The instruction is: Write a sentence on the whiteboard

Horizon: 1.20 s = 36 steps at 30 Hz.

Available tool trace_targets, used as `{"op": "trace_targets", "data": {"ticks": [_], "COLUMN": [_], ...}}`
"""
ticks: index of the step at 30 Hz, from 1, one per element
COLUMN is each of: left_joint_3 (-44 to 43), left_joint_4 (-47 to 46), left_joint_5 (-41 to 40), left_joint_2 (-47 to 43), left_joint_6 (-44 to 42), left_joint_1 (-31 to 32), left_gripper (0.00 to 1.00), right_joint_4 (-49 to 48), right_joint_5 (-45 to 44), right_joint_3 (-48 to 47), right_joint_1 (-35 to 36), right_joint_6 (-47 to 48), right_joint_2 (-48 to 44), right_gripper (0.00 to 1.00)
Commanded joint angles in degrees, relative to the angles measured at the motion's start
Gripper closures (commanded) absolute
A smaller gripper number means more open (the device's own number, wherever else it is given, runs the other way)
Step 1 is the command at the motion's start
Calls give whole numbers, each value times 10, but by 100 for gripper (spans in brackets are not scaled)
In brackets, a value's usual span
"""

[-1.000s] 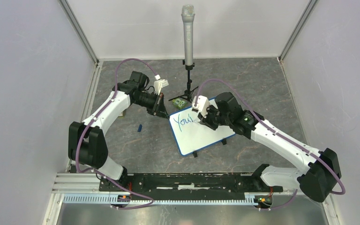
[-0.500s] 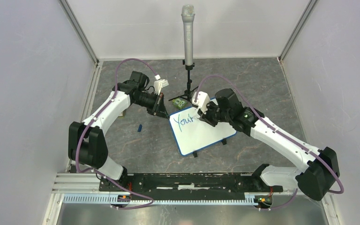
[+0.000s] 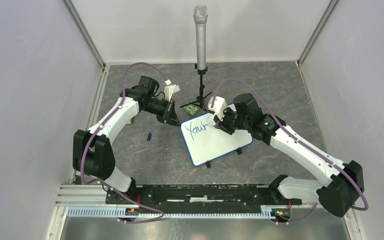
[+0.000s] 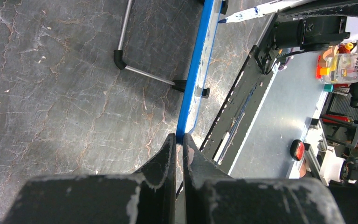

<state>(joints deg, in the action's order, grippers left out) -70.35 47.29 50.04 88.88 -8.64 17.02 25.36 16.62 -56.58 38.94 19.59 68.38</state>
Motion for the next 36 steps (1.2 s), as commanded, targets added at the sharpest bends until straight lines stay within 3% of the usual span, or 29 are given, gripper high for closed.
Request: {"op": "trace_targets", "data": {"ticks": [1,36], "left_joint_3": [-6,-8], "left_joint_4": [0,0], "left_joint_5": [16,12], "left_joint_2": [-6,-3], "left_joint_6": [-16,-15], "left_joint_1": [1,1], "left_gripper": [97,98], "right_joint_4": [-8,-3], "right_joint_5": [8,-39], "right_joint_3": [-2,-22], "right_joint_1": [-1,-22], "right_joint_6": [4,41], "right_joint_2": [-17,7], "right_gripper": [100,100]}}
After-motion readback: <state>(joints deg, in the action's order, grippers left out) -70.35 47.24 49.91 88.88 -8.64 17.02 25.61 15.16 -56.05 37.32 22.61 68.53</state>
